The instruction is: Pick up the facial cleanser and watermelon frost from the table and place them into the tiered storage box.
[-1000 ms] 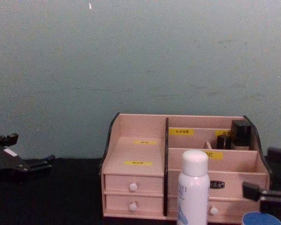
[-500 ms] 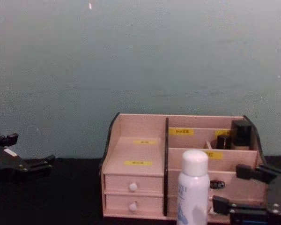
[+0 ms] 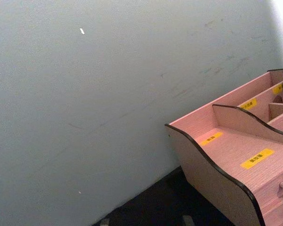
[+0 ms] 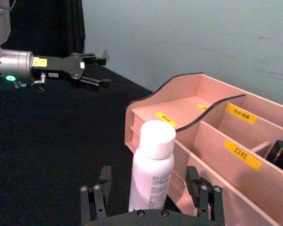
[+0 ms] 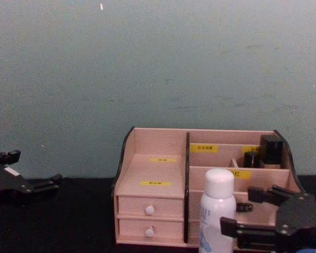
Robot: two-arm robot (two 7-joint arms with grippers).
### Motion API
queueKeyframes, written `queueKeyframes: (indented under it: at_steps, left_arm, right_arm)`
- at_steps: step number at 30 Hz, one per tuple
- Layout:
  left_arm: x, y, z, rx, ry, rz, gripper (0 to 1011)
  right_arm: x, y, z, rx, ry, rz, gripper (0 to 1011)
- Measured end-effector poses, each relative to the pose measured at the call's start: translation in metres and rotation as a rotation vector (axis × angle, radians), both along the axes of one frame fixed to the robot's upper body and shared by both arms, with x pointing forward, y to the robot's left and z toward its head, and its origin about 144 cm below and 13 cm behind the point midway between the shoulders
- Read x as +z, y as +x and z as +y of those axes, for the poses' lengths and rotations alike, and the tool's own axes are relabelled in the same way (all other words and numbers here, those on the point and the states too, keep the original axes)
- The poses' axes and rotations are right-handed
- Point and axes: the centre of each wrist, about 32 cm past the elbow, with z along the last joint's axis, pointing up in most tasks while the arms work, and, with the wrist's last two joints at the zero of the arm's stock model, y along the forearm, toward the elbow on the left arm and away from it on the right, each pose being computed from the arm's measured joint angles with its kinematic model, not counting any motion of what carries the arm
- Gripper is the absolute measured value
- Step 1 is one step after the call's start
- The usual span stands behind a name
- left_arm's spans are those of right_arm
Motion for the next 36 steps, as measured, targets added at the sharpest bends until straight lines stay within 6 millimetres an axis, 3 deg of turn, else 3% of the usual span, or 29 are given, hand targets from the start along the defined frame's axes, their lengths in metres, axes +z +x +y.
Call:
queueKeyframes:
  at_steps: [22,36]
  left_arm:
    - [0.000,0.000,0.000,0.000,0.000,0.000,1001]
    - [0.000,0.000,0.000,0.000,0.000,0.000,1001]
  right_arm:
    - [-0.009,0.026,0.020,-0.011,-0.010,0.015,1003]
    - [-0.011,0.031,0.025,-0.009,-0.007,0.021,1002]
